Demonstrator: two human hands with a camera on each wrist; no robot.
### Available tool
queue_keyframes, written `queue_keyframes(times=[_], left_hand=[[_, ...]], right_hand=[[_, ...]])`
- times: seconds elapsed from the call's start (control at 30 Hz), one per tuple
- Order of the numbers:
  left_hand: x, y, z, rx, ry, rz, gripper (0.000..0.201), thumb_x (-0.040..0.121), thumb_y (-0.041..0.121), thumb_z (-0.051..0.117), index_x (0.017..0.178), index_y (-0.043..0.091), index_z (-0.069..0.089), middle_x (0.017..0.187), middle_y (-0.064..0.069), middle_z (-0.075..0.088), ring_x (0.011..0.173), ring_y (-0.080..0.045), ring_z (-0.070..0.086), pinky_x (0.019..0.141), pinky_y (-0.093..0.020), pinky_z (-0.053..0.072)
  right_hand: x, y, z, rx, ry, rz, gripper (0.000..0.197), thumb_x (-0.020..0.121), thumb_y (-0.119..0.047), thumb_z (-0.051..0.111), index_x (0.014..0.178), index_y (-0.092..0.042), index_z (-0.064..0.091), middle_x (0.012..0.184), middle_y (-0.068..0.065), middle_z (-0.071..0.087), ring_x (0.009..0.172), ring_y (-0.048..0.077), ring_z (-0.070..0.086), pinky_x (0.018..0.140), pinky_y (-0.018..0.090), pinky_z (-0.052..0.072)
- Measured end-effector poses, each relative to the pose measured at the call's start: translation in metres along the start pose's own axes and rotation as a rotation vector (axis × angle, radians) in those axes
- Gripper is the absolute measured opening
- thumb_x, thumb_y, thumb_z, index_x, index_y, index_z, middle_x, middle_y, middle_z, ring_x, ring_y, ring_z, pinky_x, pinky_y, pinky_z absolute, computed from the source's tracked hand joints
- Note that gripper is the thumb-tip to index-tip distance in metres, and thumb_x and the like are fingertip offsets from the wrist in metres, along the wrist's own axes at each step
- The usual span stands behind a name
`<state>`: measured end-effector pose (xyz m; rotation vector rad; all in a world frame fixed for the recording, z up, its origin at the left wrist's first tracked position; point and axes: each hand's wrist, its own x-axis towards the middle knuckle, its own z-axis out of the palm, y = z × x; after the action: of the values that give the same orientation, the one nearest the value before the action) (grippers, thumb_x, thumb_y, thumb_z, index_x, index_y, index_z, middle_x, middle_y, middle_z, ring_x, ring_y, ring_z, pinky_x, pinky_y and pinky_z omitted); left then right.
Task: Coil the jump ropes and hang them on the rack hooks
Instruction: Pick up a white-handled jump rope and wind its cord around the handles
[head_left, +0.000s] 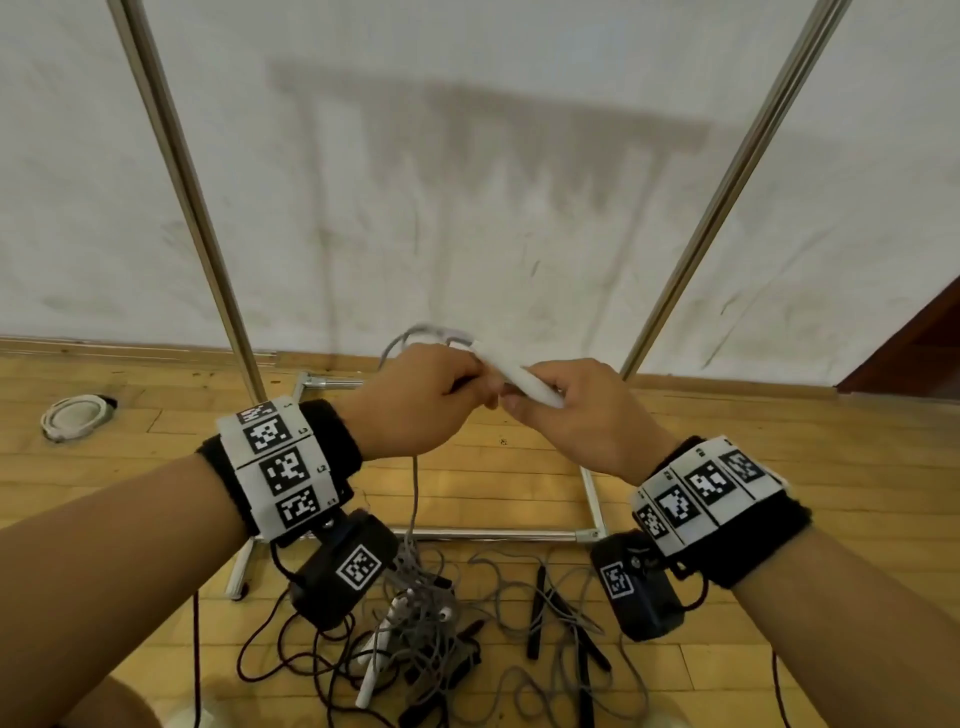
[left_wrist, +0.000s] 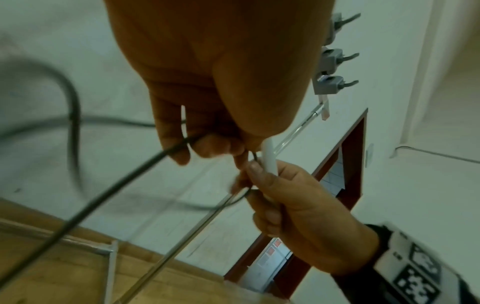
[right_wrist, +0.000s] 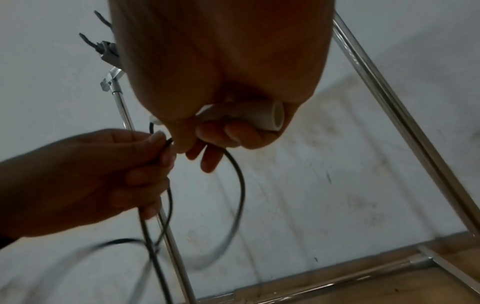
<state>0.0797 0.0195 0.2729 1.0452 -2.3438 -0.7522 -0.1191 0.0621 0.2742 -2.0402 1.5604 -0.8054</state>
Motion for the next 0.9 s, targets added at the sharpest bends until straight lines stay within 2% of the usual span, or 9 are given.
queue_keyframes(times=[0.07, 0.17, 0.33, 0.5, 0.6, 0.67, 0.77, 0.83, 0.9], left_hand=[[0.001, 0.001, -0.004, -0.031, 0.005, -0.026, 0.032, 0.103, 0.033, 0.048, 0.087, 0.016, 0.071, 0.06, 0.001, 0.06, 0.047, -0.005, 0.049, 0.049, -0.019, 0.041], [-0.005, -0.008, -0.004, -0.056, -0.112, -0.057, 0.025, 0.103, 0.033, 0.049, 0.088, 0.022, 0.067, 0.073, 0.007, 0.07, 0.065, 0.001, 0.063, 0.06, -0.012, 0.046], [-0.013, -0.028, 0.011, -0.011, -0.309, -0.13, 0.016, 0.103, 0.032, 0.047, 0.093, 0.033, 0.06, 0.093, 0.019, 0.071, 0.09, 0.0, 0.064, 0.086, -0.029, 0.051], [-0.018, -0.041, 0.014, 0.043, -0.418, -0.198, 0.026, 0.103, 0.035, 0.045, 0.087, 0.03, 0.065, 0.088, 0.014, 0.071, 0.085, -0.009, 0.065, 0.079, -0.035, 0.054], [-0.021, -0.043, 0.021, 0.136, -0.481, -0.184, 0.032, 0.106, 0.034, 0.038, 0.089, 0.028, 0.065, 0.081, 0.021, 0.065, 0.075, 0.005, 0.057, 0.066, -0.018, 0.039], [-0.021, -0.044, 0.024, 0.171, -0.524, -0.192, 0.034, 0.107, 0.034, 0.035, 0.089, 0.026, 0.064, 0.086, 0.017, 0.068, 0.076, 0.002, 0.056, 0.067, -0.016, 0.037], [-0.024, -0.044, 0.022, 0.253, -0.591, -0.196, 0.034, 0.107, 0.037, 0.033, 0.091, 0.027, 0.062, 0.082, 0.009, 0.067, 0.074, -0.006, 0.057, 0.069, -0.023, 0.041], [-0.025, -0.04, 0.015, 0.328, -0.551, -0.155, 0.033, 0.106, 0.039, 0.034, 0.094, 0.029, 0.062, 0.078, 0.011, 0.061, 0.074, -0.007, 0.056, 0.071, -0.027, 0.042], [-0.024, -0.033, 0.007, 0.332, -0.459, -0.094, 0.031, 0.106, 0.039, 0.034, 0.097, 0.029, 0.062, 0.075, 0.013, 0.057, 0.072, -0.003, 0.054, 0.067, -0.026, 0.04]], right_hand=[[0.003, 0.001, 0.002, 0.003, 0.04, 0.021, 0.025, 0.091, -0.031, 0.067, 0.067, -0.029, 0.06, 0.052, -0.012, 0.05, 0.048, 0.005, 0.043, 0.049, 0.017, 0.03], [0.005, 0.002, 0.002, -0.019, 0.062, 0.03, 0.027, 0.09, -0.032, 0.067, 0.074, -0.01, 0.062, 0.056, -0.008, 0.048, 0.05, 0.006, 0.042, 0.05, 0.018, 0.03], [0.009, -0.001, -0.004, -0.002, 0.143, 0.066, 0.027, 0.091, -0.033, 0.067, 0.076, -0.01, 0.065, 0.056, -0.003, 0.052, 0.047, 0.006, 0.042, 0.046, 0.017, 0.032], [0.012, -0.005, -0.012, -0.029, 0.265, 0.013, 0.029, 0.091, -0.03, 0.066, 0.075, -0.006, 0.065, 0.057, 0.008, 0.054, 0.047, 0.008, 0.04, 0.045, 0.018, 0.031], [0.012, -0.002, -0.017, -0.126, 0.33, 0.007, 0.031, 0.091, -0.032, 0.065, 0.067, -0.013, 0.06, 0.053, -0.003, 0.049, 0.047, 0.01, 0.041, 0.045, 0.02, 0.031], [0.011, 0.004, -0.02, -0.182, 0.341, 0.036, 0.031, 0.089, -0.032, 0.066, 0.064, -0.016, 0.058, 0.052, -0.004, 0.05, 0.048, 0.013, 0.045, 0.046, 0.026, 0.033], [0.009, 0.014, -0.024, -0.24, 0.221, 0.151, 0.024, 0.086, -0.027, 0.068, 0.065, -0.016, 0.063, 0.054, -0.005, 0.052, 0.05, 0.013, 0.046, 0.049, 0.027, 0.033], [0.006, 0.016, -0.025, -0.306, 0.126, 0.21, 0.006, 0.083, -0.017, 0.066, 0.081, -0.018, 0.072, 0.07, -0.001, 0.064, 0.062, 0.015, 0.055, 0.053, 0.029, 0.041], [0.002, 0.016, -0.023, -0.31, 0.08, 0.201, 0.018, 0.079, -0.011, 0.064, 0.093, -0.018, 0.074, 0.086, 0.004, 0.068, 0.072, 0.021, 0.06, 0.061, 0.033, 0.048]])
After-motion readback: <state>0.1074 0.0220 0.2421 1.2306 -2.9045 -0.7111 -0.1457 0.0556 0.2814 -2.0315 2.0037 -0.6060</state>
